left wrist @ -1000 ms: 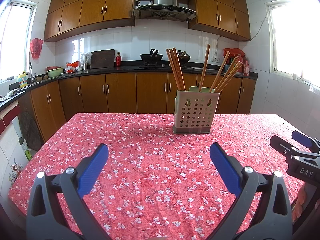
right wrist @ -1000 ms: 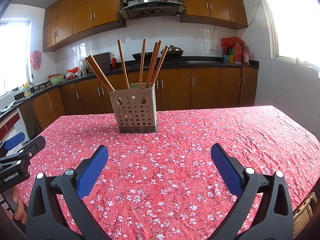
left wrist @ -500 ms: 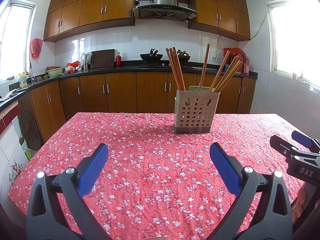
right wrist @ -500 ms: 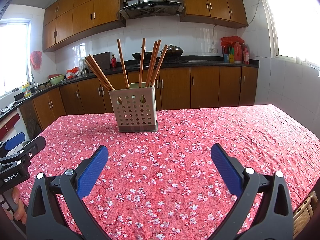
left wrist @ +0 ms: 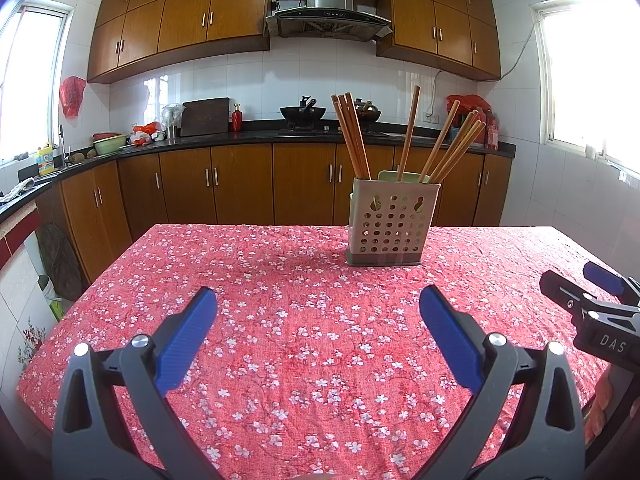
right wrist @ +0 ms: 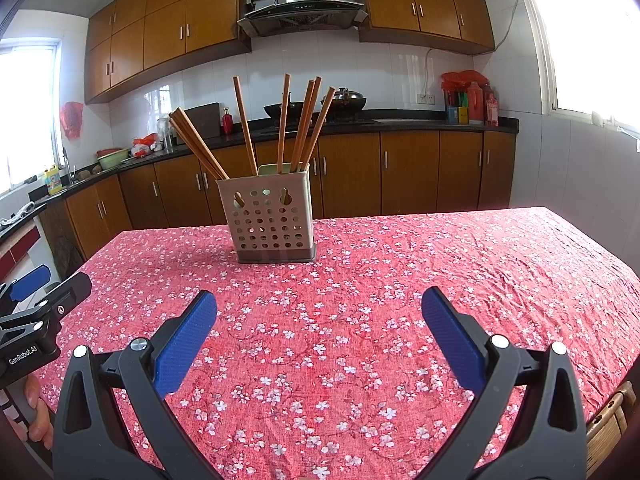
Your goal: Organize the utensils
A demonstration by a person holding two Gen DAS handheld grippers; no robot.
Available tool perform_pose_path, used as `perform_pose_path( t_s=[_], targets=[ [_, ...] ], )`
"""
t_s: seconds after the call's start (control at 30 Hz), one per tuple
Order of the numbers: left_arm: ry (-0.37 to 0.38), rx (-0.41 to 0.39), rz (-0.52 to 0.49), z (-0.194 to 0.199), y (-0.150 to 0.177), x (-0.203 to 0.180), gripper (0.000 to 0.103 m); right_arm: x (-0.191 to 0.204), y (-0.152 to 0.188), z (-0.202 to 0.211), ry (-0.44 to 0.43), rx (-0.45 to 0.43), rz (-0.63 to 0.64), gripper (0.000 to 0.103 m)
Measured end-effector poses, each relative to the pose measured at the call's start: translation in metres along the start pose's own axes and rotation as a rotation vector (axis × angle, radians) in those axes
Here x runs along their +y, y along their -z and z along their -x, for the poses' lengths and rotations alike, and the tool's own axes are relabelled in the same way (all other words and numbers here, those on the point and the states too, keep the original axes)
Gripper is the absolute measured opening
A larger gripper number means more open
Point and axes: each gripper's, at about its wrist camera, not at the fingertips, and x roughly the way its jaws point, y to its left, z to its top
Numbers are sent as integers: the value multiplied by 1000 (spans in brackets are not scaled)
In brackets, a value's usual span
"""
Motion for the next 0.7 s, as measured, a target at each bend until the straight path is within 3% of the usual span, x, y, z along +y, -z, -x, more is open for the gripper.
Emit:
perform_pose_path(
  t_s=[0.7],
  targets=[
    [-5, 4, 3, -3, 7, 4, 99, 2, 1, 1, -1, 4, -3, 101]
  ],
)
